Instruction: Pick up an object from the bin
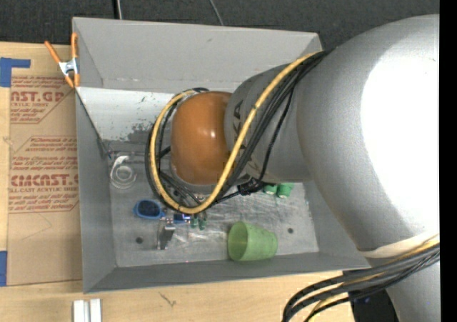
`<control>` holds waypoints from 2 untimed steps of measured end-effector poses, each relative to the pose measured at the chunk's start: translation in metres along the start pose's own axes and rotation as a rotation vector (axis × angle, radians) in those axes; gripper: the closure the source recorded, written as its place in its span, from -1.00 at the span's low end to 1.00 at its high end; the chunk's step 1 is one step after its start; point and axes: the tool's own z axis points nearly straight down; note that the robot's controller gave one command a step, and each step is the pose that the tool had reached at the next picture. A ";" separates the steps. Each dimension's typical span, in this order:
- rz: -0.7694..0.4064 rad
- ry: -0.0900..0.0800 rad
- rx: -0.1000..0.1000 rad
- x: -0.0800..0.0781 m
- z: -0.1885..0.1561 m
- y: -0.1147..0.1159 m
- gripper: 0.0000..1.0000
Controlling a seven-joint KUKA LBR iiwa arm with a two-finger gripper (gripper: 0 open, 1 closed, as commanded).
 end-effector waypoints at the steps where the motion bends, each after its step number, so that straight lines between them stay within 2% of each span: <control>1: 0.203 -0.001 0.001 -0.003 -0.011 -0.016 -1.00; 2: 0.407 -0.007 -0.002 0.001 0.028 -0.008 -1.00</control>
Offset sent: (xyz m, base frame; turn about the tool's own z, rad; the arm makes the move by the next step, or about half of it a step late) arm 0.0020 -0.0155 0.0108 0.2023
